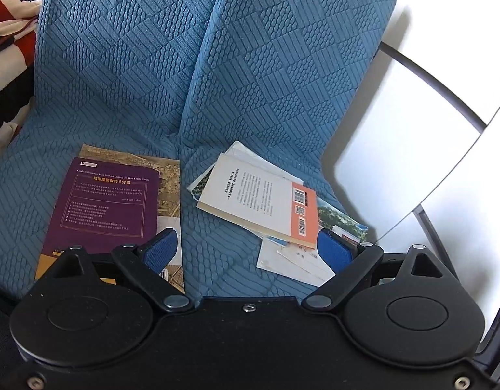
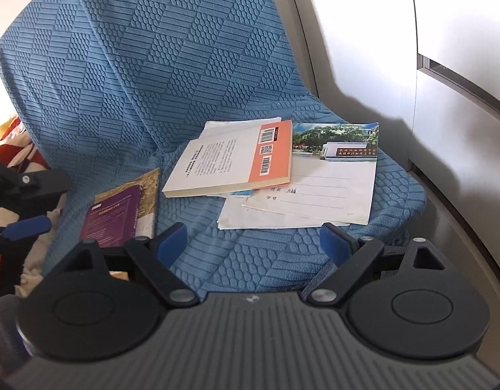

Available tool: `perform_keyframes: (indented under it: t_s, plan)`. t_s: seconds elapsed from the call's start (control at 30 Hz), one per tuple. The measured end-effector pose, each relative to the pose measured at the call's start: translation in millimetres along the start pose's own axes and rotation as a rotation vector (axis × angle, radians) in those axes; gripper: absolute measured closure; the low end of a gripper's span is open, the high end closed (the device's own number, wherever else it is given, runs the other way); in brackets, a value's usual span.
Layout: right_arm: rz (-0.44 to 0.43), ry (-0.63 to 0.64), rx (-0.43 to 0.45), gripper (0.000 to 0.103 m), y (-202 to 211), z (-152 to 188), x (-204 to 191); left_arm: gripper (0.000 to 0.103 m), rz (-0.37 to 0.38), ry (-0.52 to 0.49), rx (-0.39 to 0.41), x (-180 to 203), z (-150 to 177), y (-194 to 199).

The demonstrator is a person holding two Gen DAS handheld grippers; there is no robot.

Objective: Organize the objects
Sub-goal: 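Withdraw the left tool and move it toward the white paperback, then lower the open left gripper onto the white paperback's spine edge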

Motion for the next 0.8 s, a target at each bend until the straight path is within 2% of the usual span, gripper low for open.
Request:
perform_keyframes:
  t_s: [0.23, 0.47, 0.63, 0.73, 0.8]
  plan:
    - [0.001, -0.038, 0.018, 0.013, -19, 2, 10, 0.011, 0.005, 0.019, -0.014, -1, -3, -29]
    - [-0.004, -0.093, 0.112, 0.014, -42, -10, 19, 0.014, -0.006, 0.055, -0.043, -6, -8, -70]
    - [-0.040, -0.154, 0.099, 0.014, -70, -23, 29, 0.027, 0.005, 0.082, -0.074, -10, -8, -102]
    - [-0.067, -0.196, 0.068, 0.020, -87, -28, 36, 0.034, 0.009, 0.108, -0.107, -13, -4, -123]
    - [-0.080, -0.220, 0.053, 0.029, -98, -31, 40, 0.040, 0.016, 0.130, -0.130, -15, -2, -137]
Point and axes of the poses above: each gripper's, at about its wrist camera, not at the fingertips, and y roughly against the way its jaws point, x to its right, z to its underside, the point moved 4 cm from there along -y, roughly the way its jaws point, and after that the axes turned 1 degree about -x, right-handed, at the moved point
